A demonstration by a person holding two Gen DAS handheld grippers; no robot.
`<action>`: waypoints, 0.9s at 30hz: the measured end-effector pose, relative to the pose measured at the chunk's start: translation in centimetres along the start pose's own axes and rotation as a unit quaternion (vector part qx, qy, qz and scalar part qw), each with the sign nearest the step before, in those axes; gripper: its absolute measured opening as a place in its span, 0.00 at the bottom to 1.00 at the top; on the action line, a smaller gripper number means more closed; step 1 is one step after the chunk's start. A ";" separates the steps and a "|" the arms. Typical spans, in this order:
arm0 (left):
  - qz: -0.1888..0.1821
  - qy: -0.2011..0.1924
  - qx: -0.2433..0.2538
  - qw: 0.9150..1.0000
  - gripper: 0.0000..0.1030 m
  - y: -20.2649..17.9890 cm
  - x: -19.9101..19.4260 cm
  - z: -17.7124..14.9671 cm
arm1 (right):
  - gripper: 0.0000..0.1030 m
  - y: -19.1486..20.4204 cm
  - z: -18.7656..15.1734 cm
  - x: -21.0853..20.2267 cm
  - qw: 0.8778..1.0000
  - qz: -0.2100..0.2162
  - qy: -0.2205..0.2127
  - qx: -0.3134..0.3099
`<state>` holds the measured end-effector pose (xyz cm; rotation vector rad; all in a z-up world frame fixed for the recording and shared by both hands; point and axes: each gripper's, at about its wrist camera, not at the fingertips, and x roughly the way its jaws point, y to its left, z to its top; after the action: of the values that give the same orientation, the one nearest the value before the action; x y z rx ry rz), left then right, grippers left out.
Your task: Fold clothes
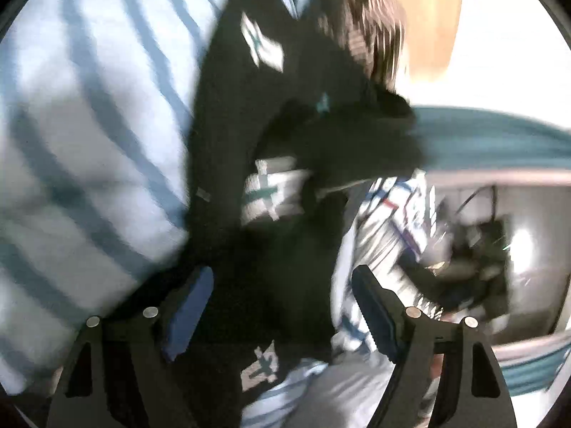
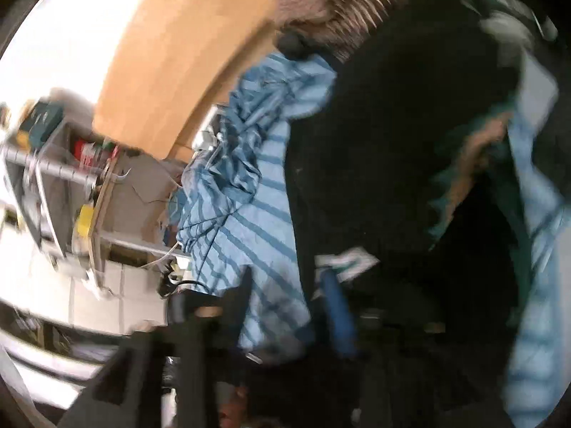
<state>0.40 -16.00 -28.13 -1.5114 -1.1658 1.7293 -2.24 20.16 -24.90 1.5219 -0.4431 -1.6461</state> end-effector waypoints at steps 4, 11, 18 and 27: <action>0.008 -0.028 -0.017 0.999 0.78 0.6 -2.8 1.3 | 0.63 -2.7 -0.9 -4.6 0.993 0.033 -0.094 0.060; -0.035 -0.013 -0.016 0.999 0.78 -1.0 -1.7 1.4 | 0.78 -7.8 0.0 -10.4 0.961 -0.052 -0.227 0.150; -0.035 -0.001 -0.010 0.999 0.78 -1.6 -1.0 1.2 | 0.86 -11.5 6.1 -7.2 0.934 0.005 -0.267 0.237; 0.048 -0.095 -0.063 0.992 0.78 -0.2 -5.0 2.1 | 0.15 -7.9 10.4 -5.7 0.945 -0.116 -0.259 0.163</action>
<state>-0.60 -20.69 -25.58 -1.5243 -1.3390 1.9324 -15.07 26.29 -24.87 1.3931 -0.8815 -2.2567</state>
